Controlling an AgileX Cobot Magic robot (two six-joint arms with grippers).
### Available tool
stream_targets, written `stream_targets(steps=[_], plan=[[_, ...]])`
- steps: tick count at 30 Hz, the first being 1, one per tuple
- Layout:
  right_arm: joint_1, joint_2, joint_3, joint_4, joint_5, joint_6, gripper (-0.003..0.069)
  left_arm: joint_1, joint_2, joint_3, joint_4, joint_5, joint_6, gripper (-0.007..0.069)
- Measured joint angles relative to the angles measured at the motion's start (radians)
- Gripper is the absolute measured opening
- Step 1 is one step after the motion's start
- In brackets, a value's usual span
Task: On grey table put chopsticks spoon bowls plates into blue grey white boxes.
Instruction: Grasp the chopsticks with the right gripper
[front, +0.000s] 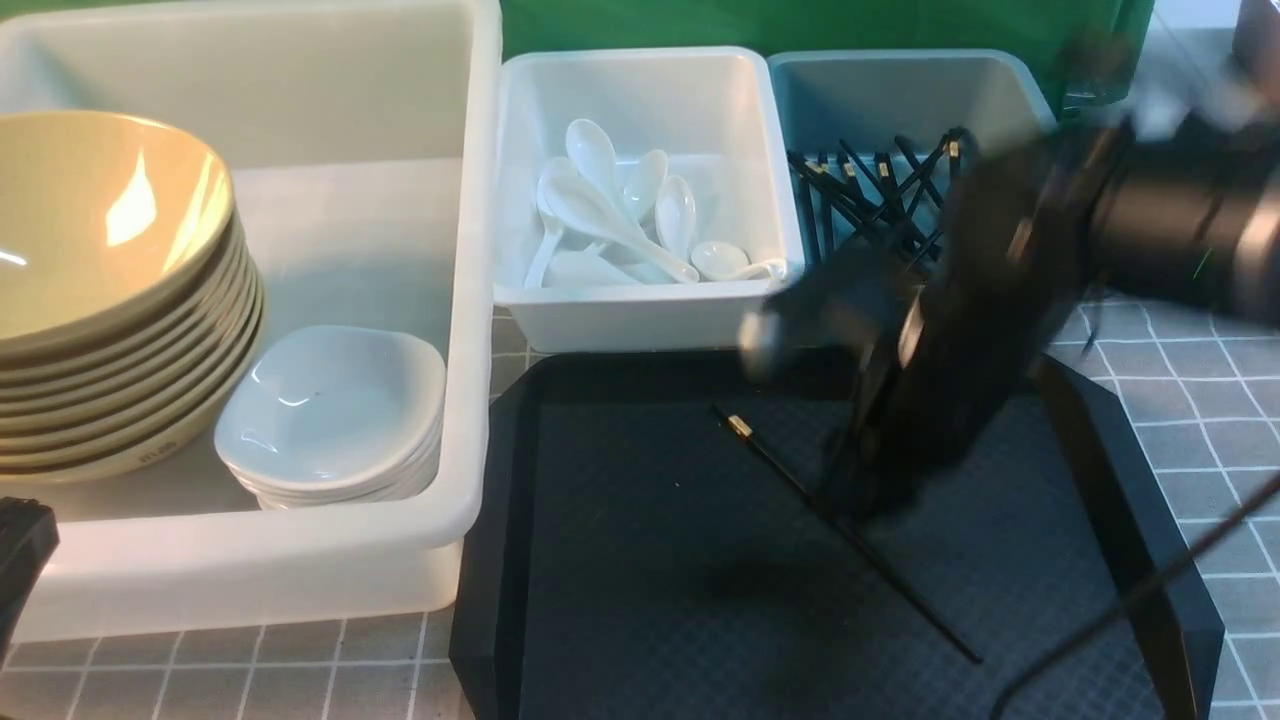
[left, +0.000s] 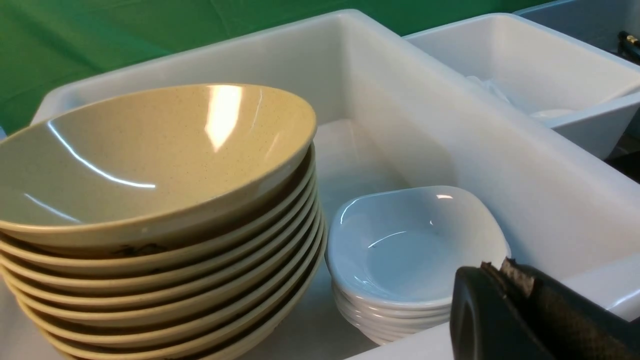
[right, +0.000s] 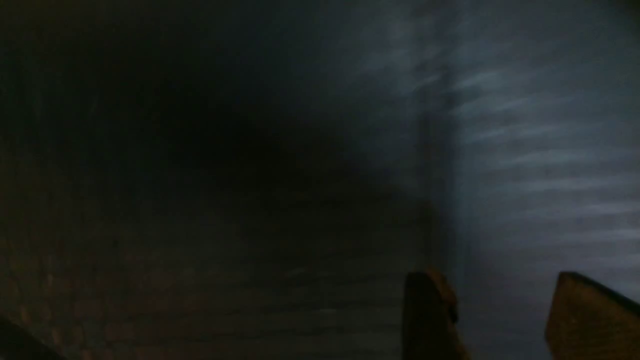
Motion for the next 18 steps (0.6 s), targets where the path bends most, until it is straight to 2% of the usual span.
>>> stream_targets(steps=[5, 13, 18], plan=[[0.042, 0.062, 0.099, -0.010, -0.166, -0.020, 0.0326, 0.000, 0.000, 0.000, 0.000, 0.000, 0.000, -0.0008], [0.042, 0.070, 0.090, 0.001, -0.197, -0.021, 0.0044, 0.000, 0.000, 0.000, 0.000, 0.001, 0.000, -0.0008], [0.042, -0.008, 0.098, 0.007, -0.149, -0.044, 0.0032, 0.000, 0.000, 0.000, 0.001, 0.001, 0.000, -0.0008]])
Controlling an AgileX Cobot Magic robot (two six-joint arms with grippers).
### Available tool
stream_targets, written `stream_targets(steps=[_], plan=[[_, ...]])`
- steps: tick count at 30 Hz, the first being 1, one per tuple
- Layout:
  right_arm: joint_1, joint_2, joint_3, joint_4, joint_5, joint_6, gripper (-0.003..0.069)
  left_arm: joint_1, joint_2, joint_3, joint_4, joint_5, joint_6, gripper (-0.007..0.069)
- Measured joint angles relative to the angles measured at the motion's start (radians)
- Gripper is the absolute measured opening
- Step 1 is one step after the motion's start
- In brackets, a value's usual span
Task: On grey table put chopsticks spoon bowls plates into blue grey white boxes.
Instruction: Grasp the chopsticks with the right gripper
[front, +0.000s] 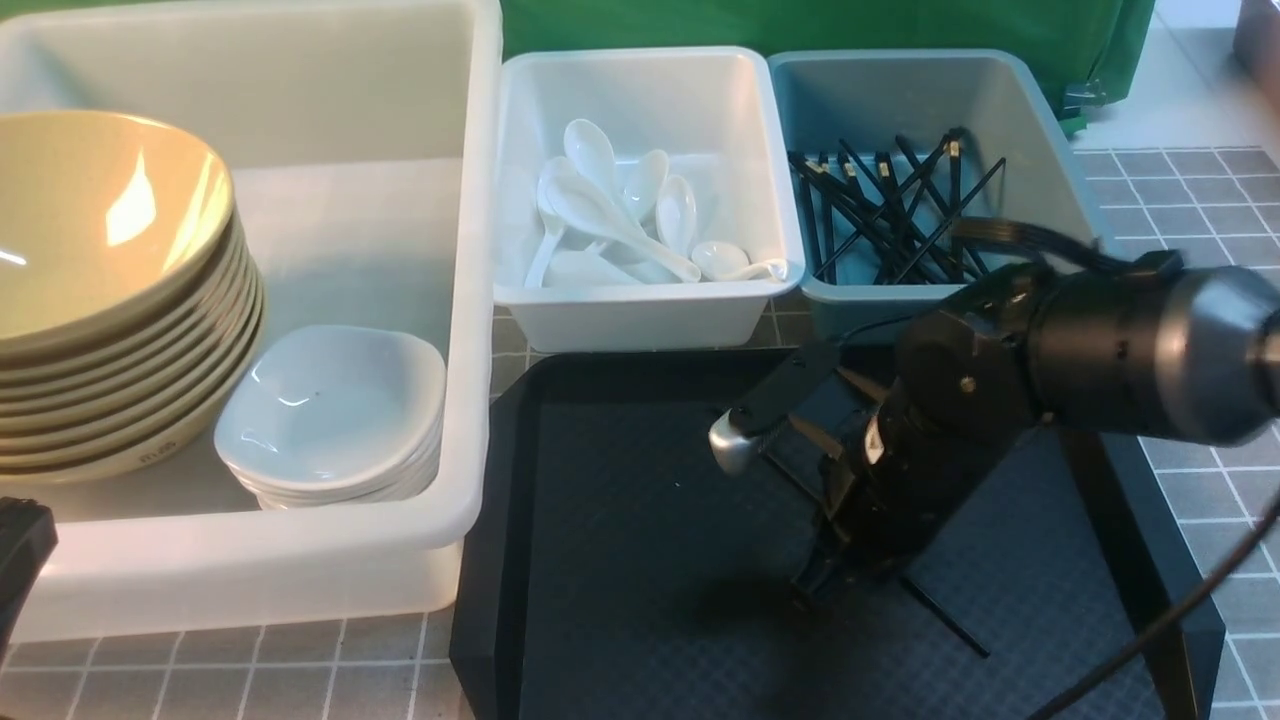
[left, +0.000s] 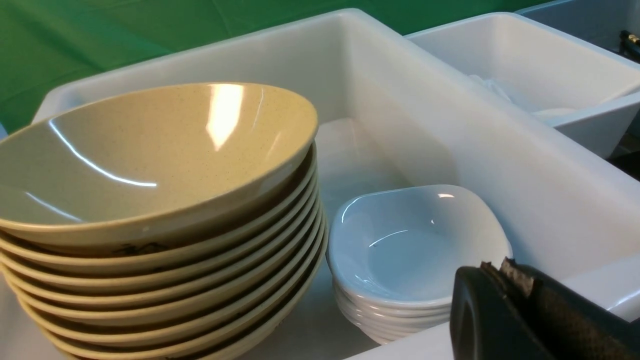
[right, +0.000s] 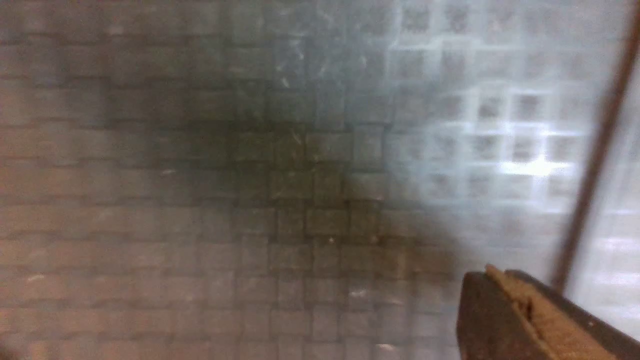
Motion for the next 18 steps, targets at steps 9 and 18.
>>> stream_targets(steps=[9, 18], plan=[[-0.051, -0.064, -0.003, 0.005, -0.143, 0.020, 0.0141, 0.000, 0.000, 0.000, 0.003, -0.001, 0.000, -0.0008], [-0.061, 0.081, -0.003, 0.031, -0.181, 0.050, 0.0290, 0.000, 0.000, 0.000, 0.003, -0.001, -0.001, -0.0008]])
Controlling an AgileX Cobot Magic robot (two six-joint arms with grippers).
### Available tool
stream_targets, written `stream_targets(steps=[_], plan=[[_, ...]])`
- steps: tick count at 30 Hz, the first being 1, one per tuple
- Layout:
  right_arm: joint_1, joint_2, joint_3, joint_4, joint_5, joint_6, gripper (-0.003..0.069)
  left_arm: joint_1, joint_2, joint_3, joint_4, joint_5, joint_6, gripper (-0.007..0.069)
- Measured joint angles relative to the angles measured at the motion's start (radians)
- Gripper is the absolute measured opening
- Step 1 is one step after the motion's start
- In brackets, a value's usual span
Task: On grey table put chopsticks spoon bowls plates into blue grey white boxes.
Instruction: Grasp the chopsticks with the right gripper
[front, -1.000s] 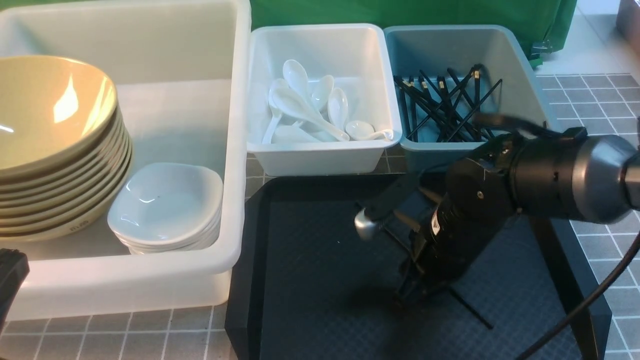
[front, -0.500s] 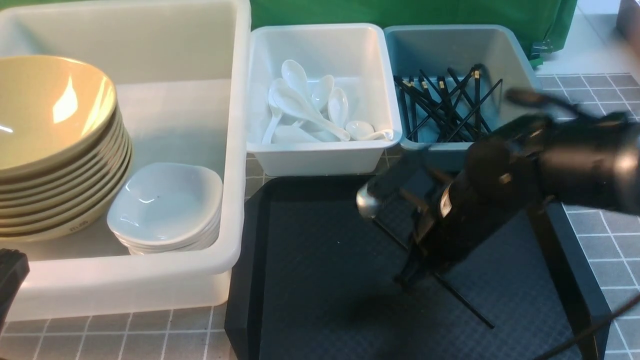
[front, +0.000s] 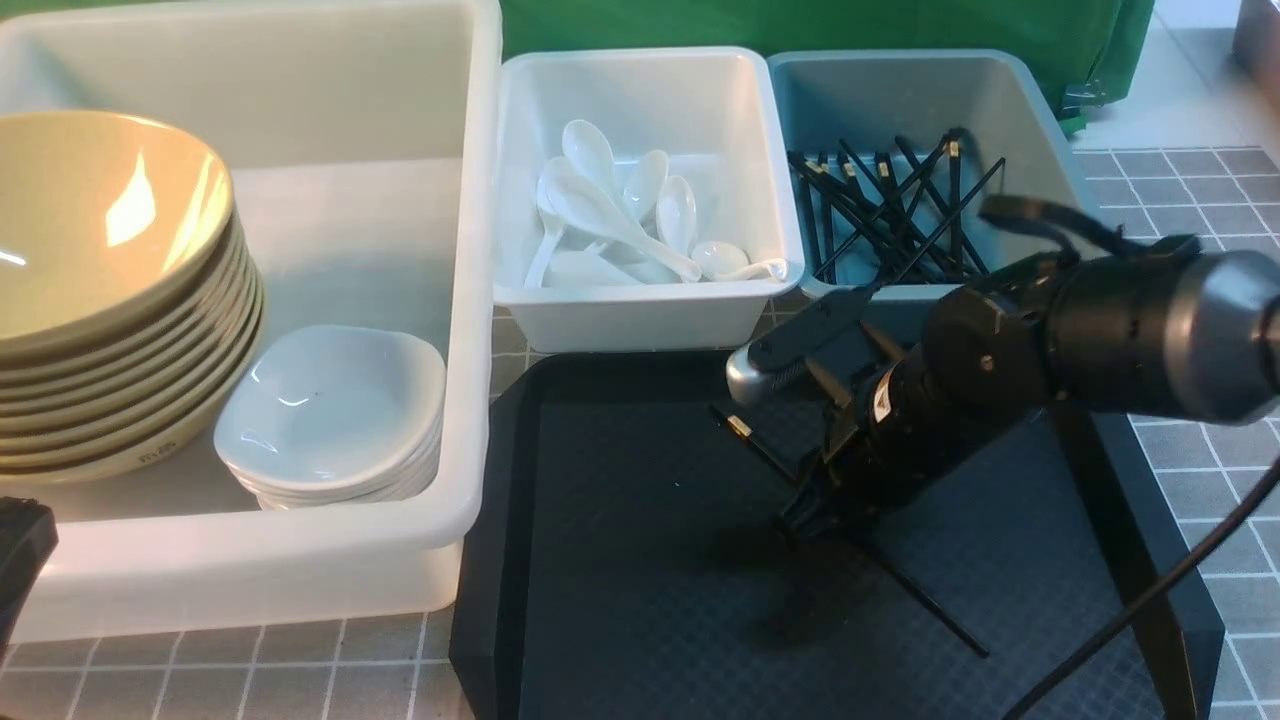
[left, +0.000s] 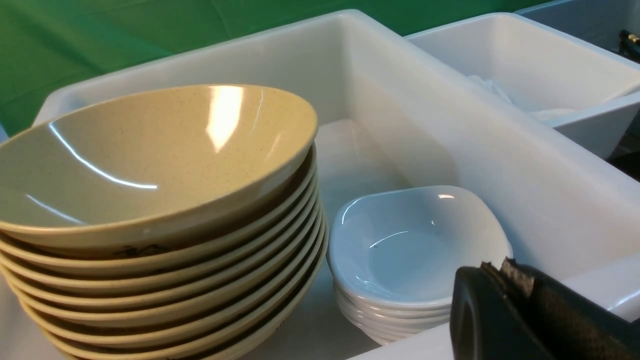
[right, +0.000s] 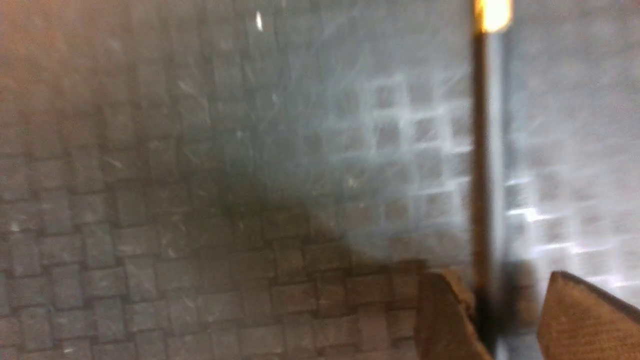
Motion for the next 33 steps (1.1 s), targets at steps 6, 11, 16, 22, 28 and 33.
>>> stream_targets(steps=[6, 11, 16, 22, 28, 33], plan=[[0.000, -0.026, -0.015, 0.024, 0.119, -0.084, 0.0054, 0.000, 0.000, 0.000, 0.000, 0.000, 0.000, -0.0008], [0.006, -0.158, -0.033, 0.028, 0.191, -0.138, 0.0033, 0.000, 0.000, 0.000, 0.000, 0.000, 0.000, -0.0008], [-0.008, -0.430, -0.054, 0.032, 0.131, -0.172, 0.0033, 0.000, 0.000, 0.000, 0.000, 0.000, 0.001, -0.0008], [-0.025, -0.324, -0.058, 0.034, 0.200, -0.161, 0.0061, 0.000, 0.000, 0.000, 0.000, 0.000, 0.001, -0.0008], [0.011, -0.089, -0.066, 0.046, 0.208, -0.158, 0.0207, 0.000, 0.000, 0.000, -0.001, 0.000, 0.001, -0.0008], [0.012, 0.052, -0.099, 0.042, 0.181, -0.157, 0.0247, 0.000, 0.000, 0.000, -0.003, 0.000, 0.001, -0.0008]])
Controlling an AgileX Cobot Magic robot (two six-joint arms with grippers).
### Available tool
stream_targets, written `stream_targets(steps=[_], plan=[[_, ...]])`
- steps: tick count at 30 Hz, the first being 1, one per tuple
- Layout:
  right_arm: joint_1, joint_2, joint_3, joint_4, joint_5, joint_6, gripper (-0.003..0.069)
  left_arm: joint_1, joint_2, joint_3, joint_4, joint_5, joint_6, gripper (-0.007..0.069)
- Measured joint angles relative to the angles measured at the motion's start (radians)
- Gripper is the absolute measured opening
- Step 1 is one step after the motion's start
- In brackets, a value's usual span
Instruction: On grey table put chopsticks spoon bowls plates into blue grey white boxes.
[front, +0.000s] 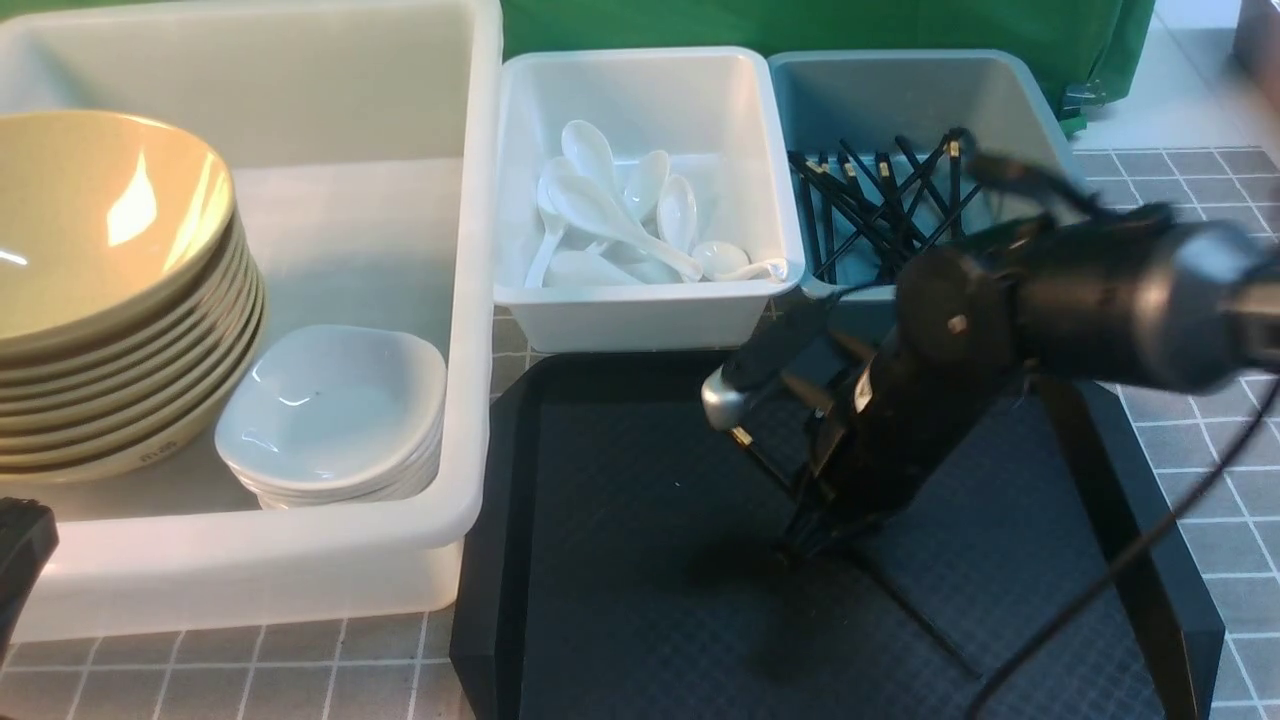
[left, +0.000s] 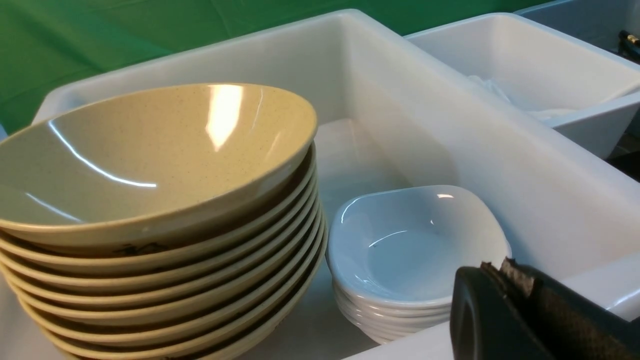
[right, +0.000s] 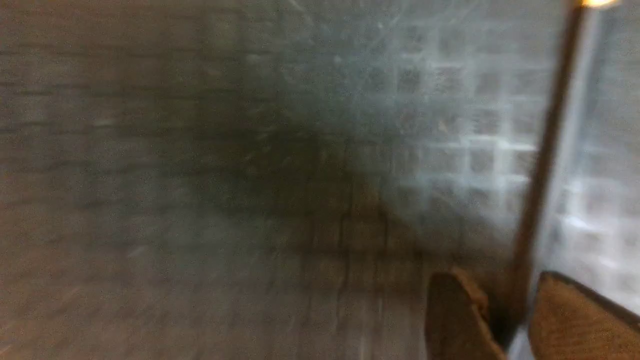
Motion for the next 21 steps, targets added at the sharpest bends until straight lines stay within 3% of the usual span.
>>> stream_targets(steps=[3, 6, 14, 17, 18, 21], plan=[[0.000, 0.014, -0.014, 0.000, -0.005, 0.000, 0.0194, 0.000, 0.000, 0.000, 0.000, 0.001, 0.000, -0.0008], [0.000, 0.011, -0.019, -0.007, 0.002, 0.000, 0.0076, 0.000, 0.000, 0.000, 0.000, 0.001, 0.000, -0.0008], [0.031, -0.232, -0.015, 0.006, 0.011, -0.042, 0.0058, 0.000, 0.000, 0.000, 0.000, 0.001, 0.000, -0.0008], [0.022, -0.371, -0.023, -0.004, -0.136, -0.076, 0.0058, 0.000, 0.000, 0.000, 0.000, 0.001, 0.000, -0.0008], [-0.004, -0.443, -0.027, -0.020, -0.300, -0.088, 0.0058, 0.000, 0.000, 0.000, 0.003, 0.001, 0.000, -0.0008], [-0.066, -0.466, -0.029, -0.027, -0.552, -0.093, 0.0058, 0.000, 0.000, 0.000, 0.003, 0.001, 0.000, -0.0008]])
